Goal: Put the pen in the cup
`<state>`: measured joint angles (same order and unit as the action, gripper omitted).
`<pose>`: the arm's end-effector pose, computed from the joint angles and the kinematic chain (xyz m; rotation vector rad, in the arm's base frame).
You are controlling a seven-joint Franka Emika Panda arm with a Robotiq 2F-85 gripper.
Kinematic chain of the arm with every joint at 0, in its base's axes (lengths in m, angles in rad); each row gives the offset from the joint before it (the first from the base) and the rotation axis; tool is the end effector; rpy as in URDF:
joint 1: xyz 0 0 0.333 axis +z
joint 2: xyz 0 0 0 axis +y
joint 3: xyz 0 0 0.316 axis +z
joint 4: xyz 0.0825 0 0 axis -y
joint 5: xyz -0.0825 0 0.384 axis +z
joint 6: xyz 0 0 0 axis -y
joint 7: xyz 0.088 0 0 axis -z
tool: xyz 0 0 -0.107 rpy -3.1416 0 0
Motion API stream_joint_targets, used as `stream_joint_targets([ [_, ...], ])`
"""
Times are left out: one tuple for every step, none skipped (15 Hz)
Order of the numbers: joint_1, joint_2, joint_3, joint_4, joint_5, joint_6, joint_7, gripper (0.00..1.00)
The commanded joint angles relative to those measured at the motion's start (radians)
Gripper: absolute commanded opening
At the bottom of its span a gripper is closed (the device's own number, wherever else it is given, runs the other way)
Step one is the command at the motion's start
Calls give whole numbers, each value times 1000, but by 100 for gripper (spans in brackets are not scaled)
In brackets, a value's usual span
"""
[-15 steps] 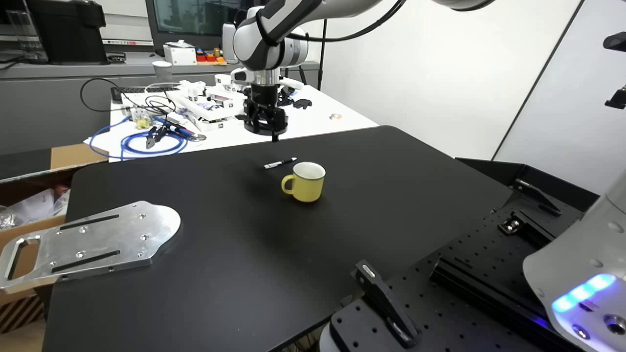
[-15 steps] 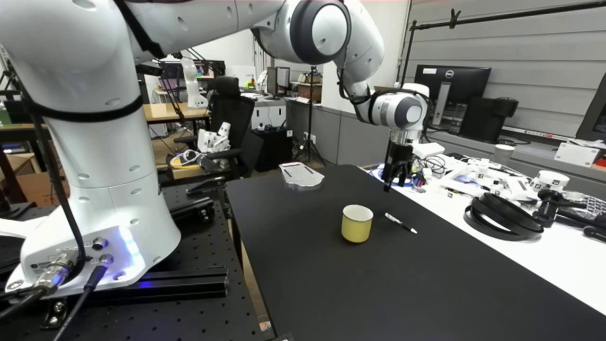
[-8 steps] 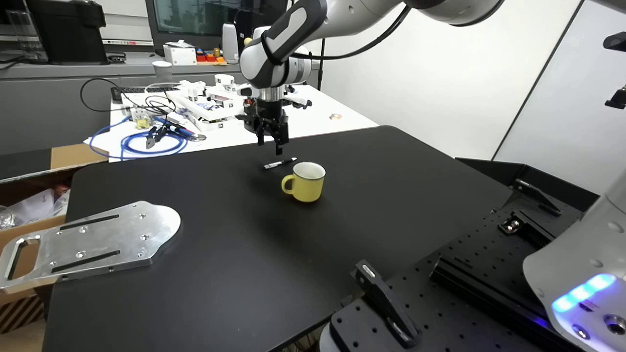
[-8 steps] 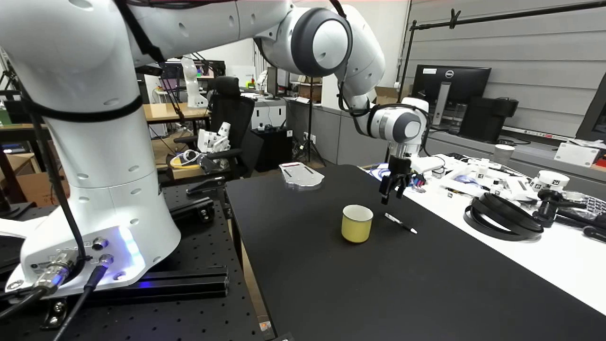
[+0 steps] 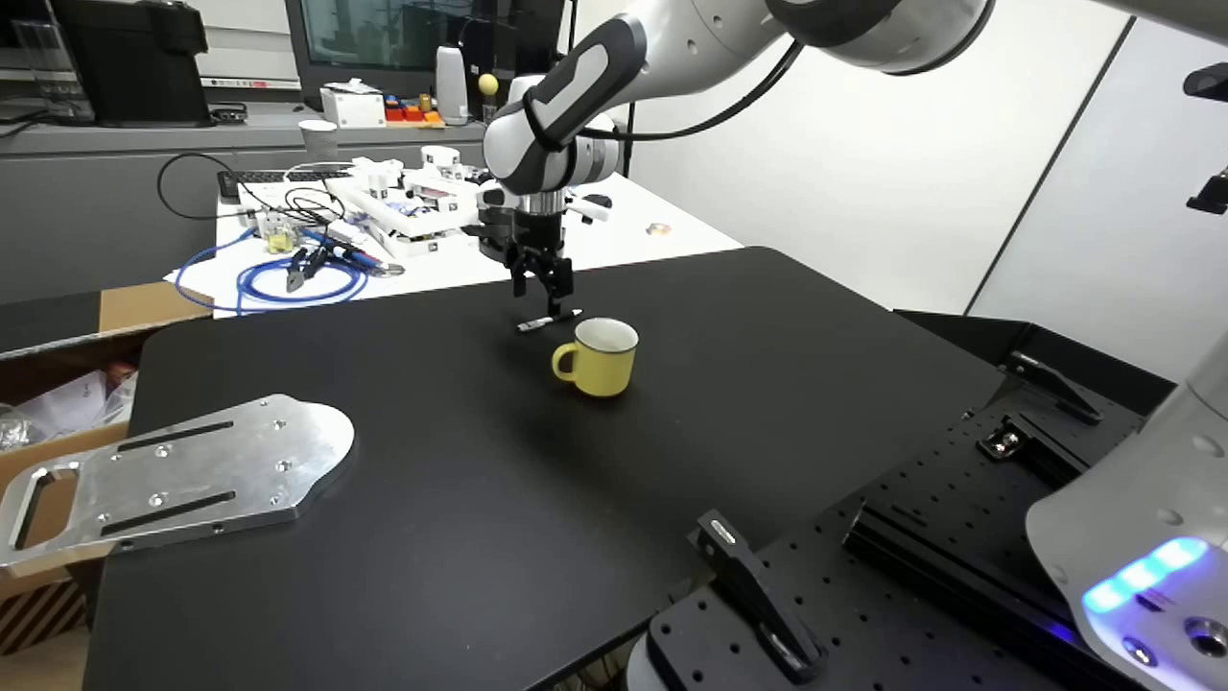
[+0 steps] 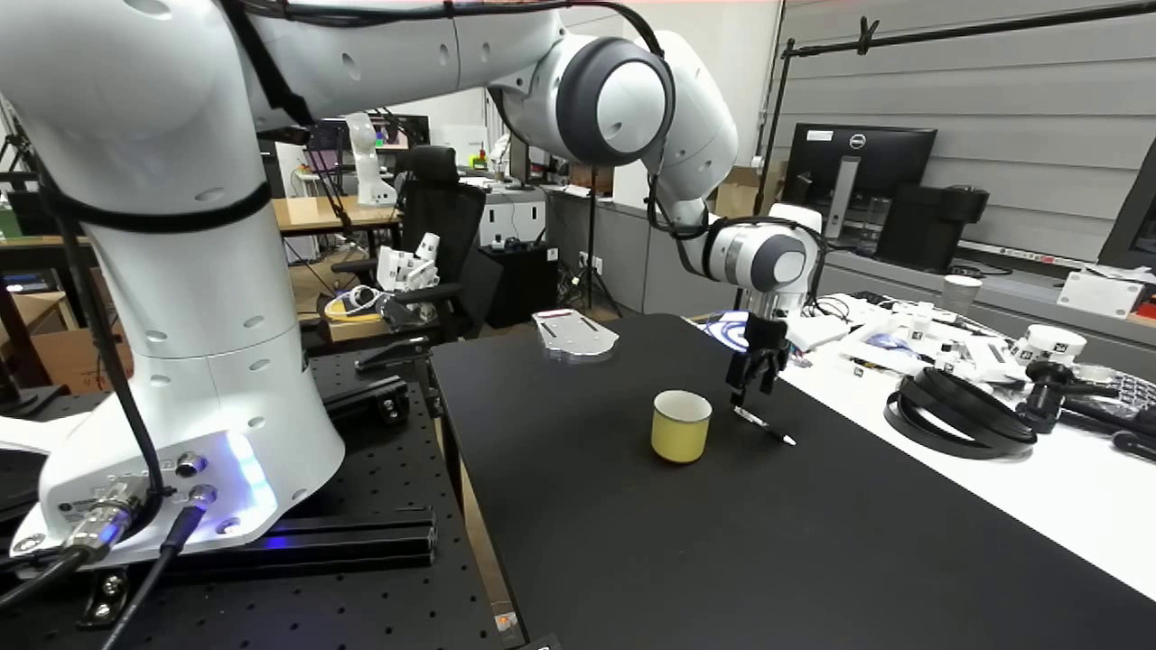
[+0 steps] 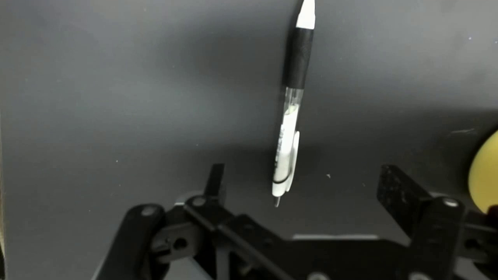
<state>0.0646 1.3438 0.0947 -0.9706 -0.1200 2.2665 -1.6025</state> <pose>0.7431 0.0904 0.0154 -1.9701 -2.4066 0.0467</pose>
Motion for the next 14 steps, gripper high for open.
stream_joint_targets([
  [5,36,-7,53,3,2,24,100],
  [6,39,-7,55,4,3,24,100],
  [6,42,-7,56,4,5,23,100],
  [6,44,-7,56,4,6,23,100],
  [6,47,-7,57,4,8,23,100],
  [6,48,-6,58,5,10,23,100],
  [6,50,-7,58,4,11,22,100],
  [7,51,-7,58,4,12,23,100],
  [8,53,-8,59,3,14,23,100],
  [8,55,-8,60,3,15,23,100],
  [9,58,-8,61,3,18,24,100],
  [9,60,-7,62,3,19,23,100],
  [9,63,-8,63,4,21,24,100],
  [9,66,-7,65,4,22,23,100],
])
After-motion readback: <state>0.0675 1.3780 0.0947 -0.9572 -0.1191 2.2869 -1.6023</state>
